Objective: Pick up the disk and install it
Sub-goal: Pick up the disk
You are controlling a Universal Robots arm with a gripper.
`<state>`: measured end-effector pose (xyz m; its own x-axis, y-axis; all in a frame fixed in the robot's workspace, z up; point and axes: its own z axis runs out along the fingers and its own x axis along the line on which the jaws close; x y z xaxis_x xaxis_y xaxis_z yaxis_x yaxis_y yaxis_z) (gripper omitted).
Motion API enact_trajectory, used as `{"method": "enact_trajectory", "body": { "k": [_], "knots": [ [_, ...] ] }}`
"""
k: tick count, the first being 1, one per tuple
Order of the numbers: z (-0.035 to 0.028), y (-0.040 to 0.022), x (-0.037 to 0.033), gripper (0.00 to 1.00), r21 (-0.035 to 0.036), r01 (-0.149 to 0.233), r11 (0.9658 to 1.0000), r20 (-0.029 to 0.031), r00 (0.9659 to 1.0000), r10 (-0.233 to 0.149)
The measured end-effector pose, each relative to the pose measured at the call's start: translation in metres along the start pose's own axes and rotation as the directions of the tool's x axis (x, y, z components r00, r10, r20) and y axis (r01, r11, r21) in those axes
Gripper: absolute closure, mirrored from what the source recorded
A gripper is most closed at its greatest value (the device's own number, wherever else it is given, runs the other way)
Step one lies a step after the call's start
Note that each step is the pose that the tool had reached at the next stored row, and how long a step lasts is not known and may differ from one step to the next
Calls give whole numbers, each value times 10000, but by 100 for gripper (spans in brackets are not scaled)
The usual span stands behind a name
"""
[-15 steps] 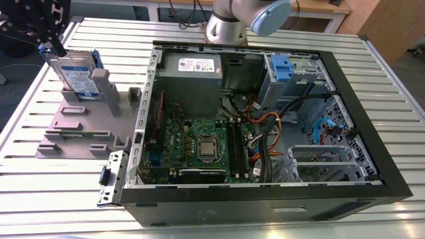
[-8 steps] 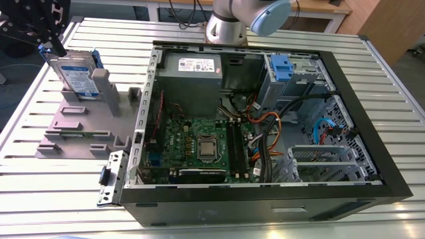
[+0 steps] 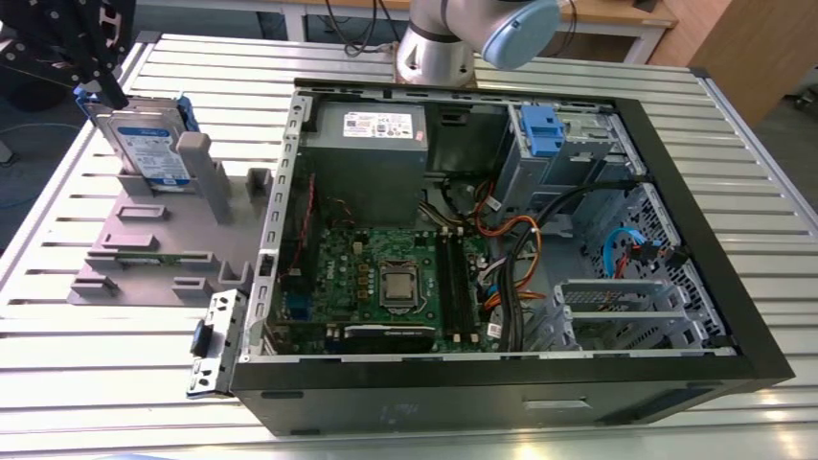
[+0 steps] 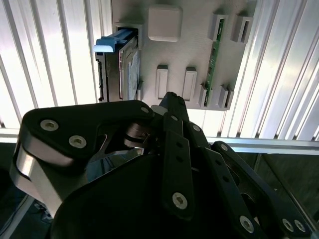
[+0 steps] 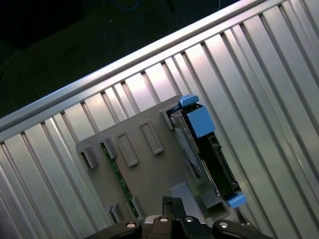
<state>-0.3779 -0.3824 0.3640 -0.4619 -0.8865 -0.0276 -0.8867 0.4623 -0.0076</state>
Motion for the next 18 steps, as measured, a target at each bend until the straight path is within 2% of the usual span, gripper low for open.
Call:
{"method": "enact_trajectory", "body": {
  "k": [18],
  "knots": [
    [0, 0, 0, 89, -6, 213, 9998, 2, 9998, -213]
  ]
}}
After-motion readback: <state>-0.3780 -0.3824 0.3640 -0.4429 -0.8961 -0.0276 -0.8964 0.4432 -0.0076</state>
